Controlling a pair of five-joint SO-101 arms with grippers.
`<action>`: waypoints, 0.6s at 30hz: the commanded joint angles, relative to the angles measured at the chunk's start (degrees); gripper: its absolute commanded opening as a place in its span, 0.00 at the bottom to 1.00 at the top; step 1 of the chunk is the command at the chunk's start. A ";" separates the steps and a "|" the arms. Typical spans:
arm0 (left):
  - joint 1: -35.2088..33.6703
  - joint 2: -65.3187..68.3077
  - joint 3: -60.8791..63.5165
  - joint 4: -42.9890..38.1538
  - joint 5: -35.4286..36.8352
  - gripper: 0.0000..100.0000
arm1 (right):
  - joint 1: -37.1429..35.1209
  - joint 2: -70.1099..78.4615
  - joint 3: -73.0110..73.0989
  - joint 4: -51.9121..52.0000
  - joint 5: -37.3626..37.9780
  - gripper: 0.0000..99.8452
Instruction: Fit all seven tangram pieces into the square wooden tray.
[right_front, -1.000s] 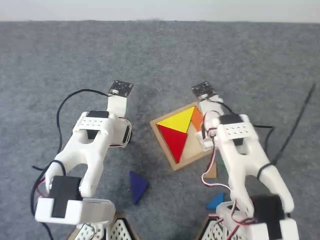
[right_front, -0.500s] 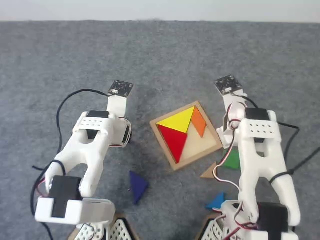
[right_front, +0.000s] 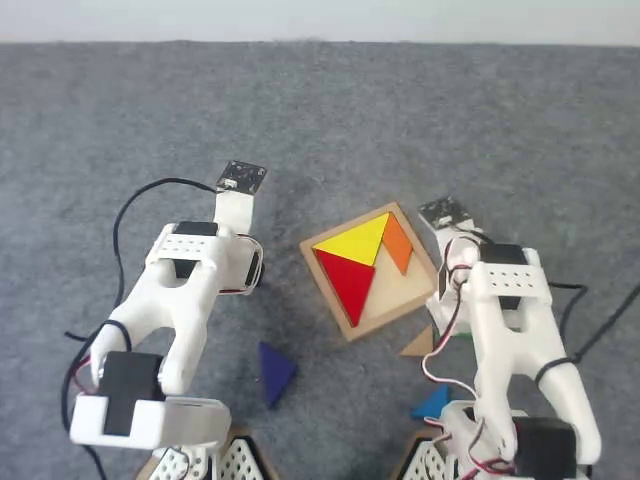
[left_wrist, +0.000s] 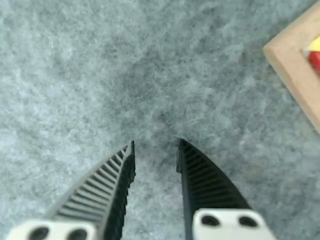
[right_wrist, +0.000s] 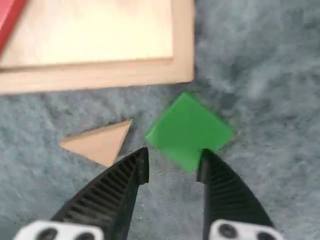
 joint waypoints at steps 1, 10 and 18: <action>0.62 0.09 -0.92 -1.23 -0.53 0.14 | -1.36 -1.54 0.00 -2.15 -6.33 0.21; 0.62 0.09 -0.92 -1.23 -0.53 0.14 | -12.09 -2.07 0.53 -2.07 -5.45 0.21; 0.62 0.09 -0.84 -1.85 -0.53 0.14 | -19.12 -1.98 2.37 -2.24 -4.40 0.21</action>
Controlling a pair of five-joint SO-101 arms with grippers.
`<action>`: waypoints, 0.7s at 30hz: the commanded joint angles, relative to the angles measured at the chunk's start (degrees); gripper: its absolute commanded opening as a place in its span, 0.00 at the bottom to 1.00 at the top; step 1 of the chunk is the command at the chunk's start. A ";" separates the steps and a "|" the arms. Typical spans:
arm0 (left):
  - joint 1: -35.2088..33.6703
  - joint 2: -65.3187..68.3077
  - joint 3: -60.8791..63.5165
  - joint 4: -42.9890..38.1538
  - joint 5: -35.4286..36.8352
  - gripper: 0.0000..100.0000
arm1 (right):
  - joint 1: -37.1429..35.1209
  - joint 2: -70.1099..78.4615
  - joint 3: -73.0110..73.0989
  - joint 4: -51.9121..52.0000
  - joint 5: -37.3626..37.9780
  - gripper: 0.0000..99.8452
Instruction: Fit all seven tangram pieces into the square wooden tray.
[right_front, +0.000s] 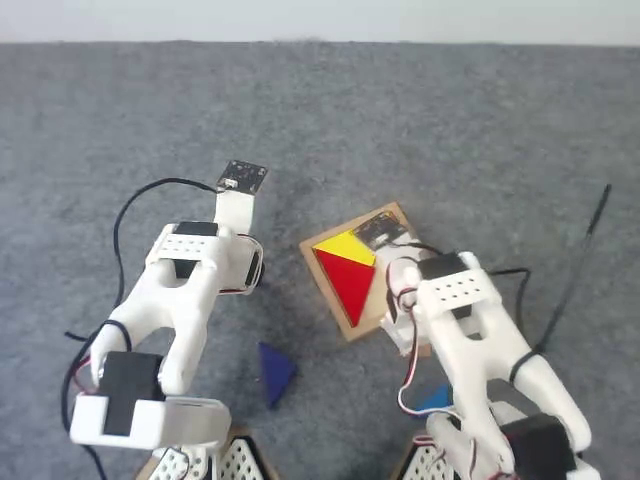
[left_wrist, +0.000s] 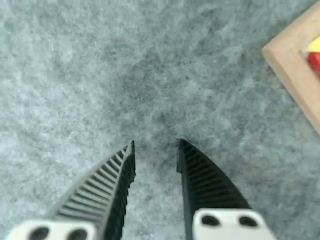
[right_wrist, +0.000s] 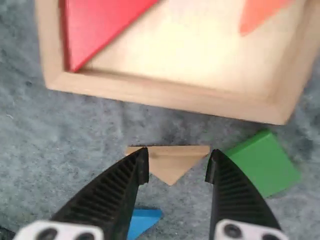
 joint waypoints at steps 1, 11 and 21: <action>0.62 0.09 -0.84 -1.41 -0.26 0.14 | -0.84 -1.80 0.18 -0.75 0.44 0.21; 0.62 0.09 -0.84 -1.41 -0.26 0.14 | -0.40 -1.36 4.40 -1.89 1.23 0.21; 0.62 0.09 -0.84 -1.41 -0.26 0.14 | -5.14 -0.04 5.71 -2.07 2.02 0.21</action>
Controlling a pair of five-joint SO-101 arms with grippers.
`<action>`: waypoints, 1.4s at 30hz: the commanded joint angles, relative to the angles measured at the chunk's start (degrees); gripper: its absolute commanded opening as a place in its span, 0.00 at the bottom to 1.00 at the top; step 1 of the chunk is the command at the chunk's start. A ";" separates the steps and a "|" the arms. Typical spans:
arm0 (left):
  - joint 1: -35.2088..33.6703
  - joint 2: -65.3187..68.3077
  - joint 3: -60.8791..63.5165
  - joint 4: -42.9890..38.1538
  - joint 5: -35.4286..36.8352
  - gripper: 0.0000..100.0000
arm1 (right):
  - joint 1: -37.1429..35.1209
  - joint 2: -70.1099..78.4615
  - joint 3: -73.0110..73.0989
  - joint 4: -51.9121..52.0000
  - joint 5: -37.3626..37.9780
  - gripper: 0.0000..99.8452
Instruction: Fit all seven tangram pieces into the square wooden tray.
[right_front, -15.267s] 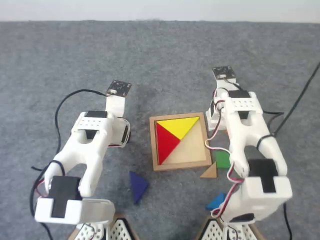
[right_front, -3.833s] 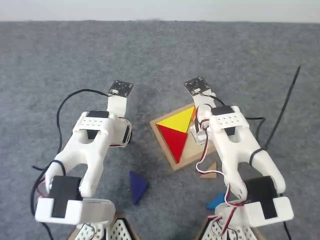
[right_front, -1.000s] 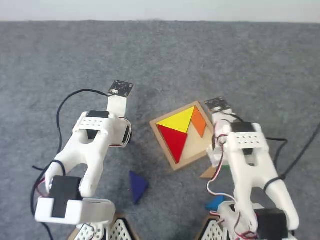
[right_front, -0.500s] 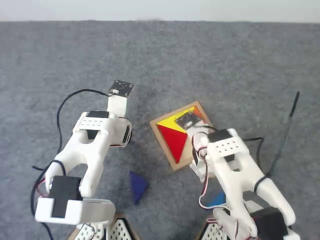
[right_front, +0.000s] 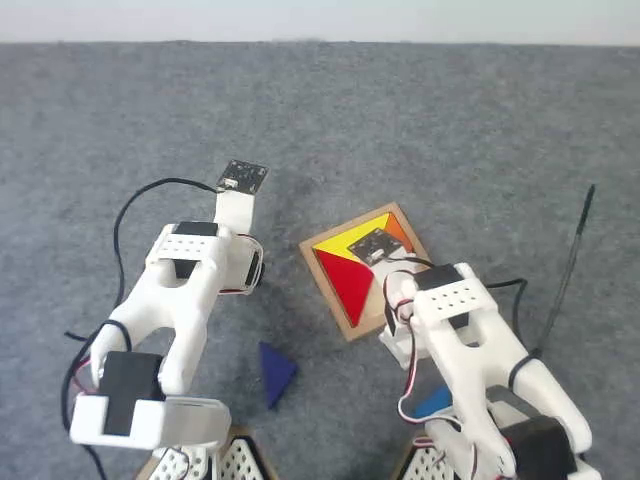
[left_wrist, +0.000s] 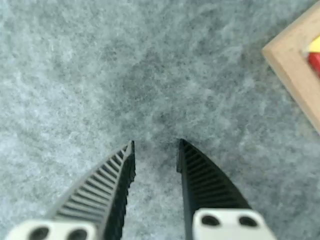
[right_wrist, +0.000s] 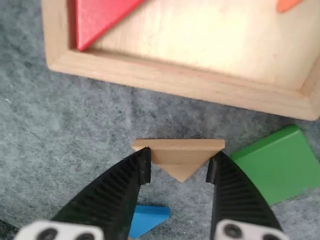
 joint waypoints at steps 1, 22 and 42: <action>0.62 0.09 -0.84 -1.32 -0.26 0.14 | -4.35 1.45 0.79 -0.57 2.20 0.21; 0.62 0.09 -0.84 -1.41 -0.26 0.14 | -1.98 15.52 -6.68 -2.59 -0.62 0.08; 0.62 0.09 -0.84 -1.41 -0.26 0.14 | 9.45 -4.88 -22.33 17.71 6.77 0.08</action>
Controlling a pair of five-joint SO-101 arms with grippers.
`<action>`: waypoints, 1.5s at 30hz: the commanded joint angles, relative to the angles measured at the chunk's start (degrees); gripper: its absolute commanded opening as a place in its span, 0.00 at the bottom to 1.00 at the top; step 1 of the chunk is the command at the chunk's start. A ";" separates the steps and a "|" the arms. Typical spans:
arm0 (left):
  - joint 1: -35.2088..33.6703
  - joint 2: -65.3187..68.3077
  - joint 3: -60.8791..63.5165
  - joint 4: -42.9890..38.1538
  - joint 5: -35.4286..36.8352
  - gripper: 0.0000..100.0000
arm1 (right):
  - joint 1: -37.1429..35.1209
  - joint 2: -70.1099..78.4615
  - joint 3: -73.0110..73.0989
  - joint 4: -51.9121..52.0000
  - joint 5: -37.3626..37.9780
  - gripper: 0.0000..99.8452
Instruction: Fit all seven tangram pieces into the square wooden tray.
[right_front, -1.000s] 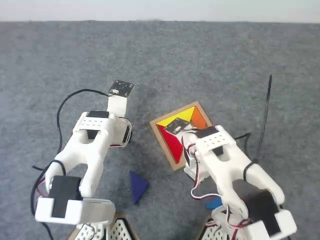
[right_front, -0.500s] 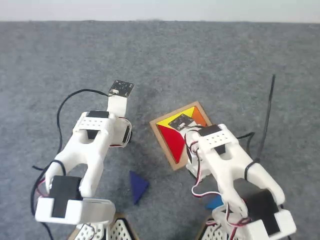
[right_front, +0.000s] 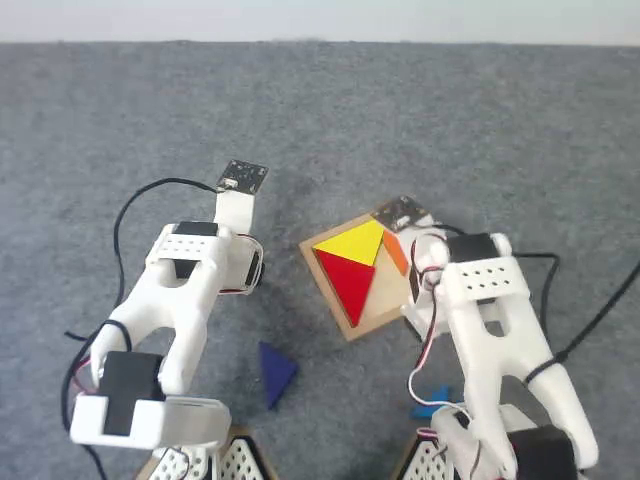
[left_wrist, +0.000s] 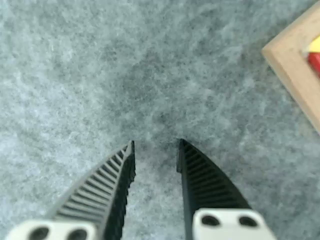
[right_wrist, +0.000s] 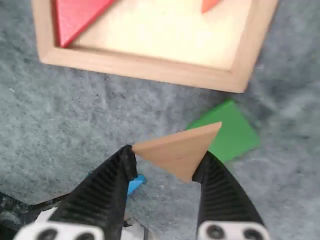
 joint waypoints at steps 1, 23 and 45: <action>0.62 0.09 -0.84 -1.41 -0.26 0.14 | 0.66 -1.19 -10.02 3.21 0.44 0.08; 0.70 0.09 -0.84 -1.32 -0.18 0.14 | -13.67 35.82 -37.71 -7.78 25.49 0.08; 0.70 0.09 -0.84 -1.32 -0.26 0.14 | -10.15 39.08 -47.03 -3.82 11.69 0.28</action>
